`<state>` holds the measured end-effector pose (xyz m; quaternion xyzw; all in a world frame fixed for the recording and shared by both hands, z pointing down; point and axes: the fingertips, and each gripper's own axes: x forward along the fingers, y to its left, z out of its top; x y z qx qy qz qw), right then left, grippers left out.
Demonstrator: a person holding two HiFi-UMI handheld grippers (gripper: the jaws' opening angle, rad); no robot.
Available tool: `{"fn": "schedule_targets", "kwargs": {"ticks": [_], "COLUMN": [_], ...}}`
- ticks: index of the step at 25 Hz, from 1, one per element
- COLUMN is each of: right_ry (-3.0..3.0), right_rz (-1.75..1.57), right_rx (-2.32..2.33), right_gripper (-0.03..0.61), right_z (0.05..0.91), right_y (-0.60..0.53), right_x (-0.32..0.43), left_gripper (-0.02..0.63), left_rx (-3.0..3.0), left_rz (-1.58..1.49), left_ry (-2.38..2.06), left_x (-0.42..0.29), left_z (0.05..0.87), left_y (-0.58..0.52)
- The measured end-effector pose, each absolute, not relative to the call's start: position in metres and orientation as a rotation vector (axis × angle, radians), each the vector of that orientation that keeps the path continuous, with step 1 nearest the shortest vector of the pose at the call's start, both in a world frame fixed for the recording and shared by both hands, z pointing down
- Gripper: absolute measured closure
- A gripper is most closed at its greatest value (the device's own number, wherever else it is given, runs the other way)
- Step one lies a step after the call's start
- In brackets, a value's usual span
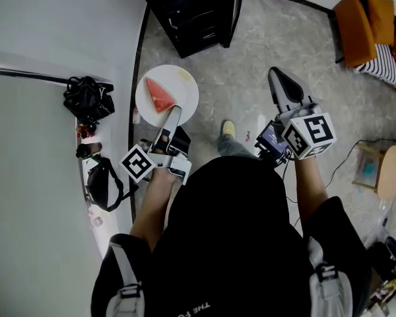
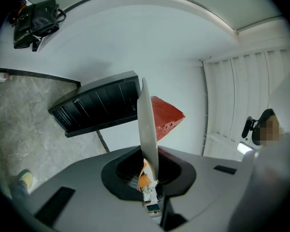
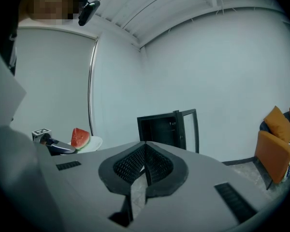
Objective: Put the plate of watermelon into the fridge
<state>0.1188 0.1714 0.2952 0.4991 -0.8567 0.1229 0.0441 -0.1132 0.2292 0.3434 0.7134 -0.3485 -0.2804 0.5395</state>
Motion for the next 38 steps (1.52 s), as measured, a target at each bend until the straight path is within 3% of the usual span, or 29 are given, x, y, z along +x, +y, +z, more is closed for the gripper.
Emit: {"fn": "schedule_targets", "kwargs": {"ticks": [38], "right_ry": [-2.654], "right_rz": [0.36], "right_rx": [1.404], "right_gripper": [0.565], "right_z": [0.314], "right_y": [0.077], "right_x": [0.155], "left_gripper": [0.568], "left_rx": [1.7], "left_rz": [-0.688], "left_ry": [-0.863], "left_x": [-0.069], "left_z": [0.34], "left_y": [0.138]}}
